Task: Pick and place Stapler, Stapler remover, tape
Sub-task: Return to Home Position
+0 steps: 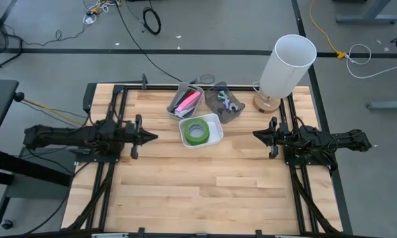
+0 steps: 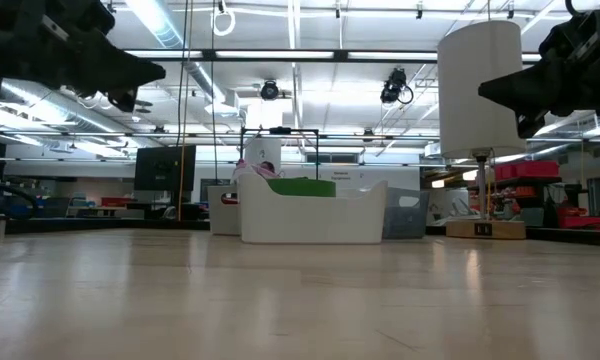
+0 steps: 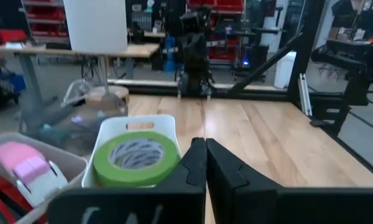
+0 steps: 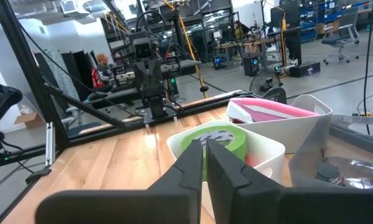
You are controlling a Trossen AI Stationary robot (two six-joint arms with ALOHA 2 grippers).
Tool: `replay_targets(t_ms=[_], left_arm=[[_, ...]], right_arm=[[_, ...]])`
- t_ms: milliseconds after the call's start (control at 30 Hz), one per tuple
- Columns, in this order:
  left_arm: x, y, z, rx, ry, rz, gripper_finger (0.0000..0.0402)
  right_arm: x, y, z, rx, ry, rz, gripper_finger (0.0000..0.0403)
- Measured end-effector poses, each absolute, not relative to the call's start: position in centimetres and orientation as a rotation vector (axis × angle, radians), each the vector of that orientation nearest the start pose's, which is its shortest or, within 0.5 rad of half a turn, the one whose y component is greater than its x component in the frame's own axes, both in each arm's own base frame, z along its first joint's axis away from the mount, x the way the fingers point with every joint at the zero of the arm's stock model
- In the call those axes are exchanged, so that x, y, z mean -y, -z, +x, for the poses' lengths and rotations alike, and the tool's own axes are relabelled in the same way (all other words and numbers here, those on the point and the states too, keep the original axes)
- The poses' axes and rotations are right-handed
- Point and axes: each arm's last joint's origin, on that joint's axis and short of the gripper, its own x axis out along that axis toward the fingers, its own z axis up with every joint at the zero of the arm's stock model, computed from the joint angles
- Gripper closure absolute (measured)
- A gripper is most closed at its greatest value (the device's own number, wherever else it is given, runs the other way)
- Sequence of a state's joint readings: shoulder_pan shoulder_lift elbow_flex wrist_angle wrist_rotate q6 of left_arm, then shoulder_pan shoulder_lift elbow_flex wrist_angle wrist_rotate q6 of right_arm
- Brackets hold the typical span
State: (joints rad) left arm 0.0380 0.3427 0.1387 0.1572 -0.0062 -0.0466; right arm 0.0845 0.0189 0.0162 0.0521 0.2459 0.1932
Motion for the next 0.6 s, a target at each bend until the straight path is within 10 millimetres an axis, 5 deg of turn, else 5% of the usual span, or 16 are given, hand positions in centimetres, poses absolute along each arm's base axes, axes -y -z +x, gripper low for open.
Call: replay_targets(t_ms=[267, 600], left_arm=[[-0.5, -20.3, 11.4, 0.016, -0.044, -0.006, 0.0399], [-0.4, -18.0, 11.3, 0.038, -0.031, -0.044, 0.0399]], right_arm=[[-0.1, -17.3, 9.7, 0.064, 0.156, 0.201, 0.038], [-0.1, -17.3, 9.7, 0.064, 0.156, 0.201, 0.038]])
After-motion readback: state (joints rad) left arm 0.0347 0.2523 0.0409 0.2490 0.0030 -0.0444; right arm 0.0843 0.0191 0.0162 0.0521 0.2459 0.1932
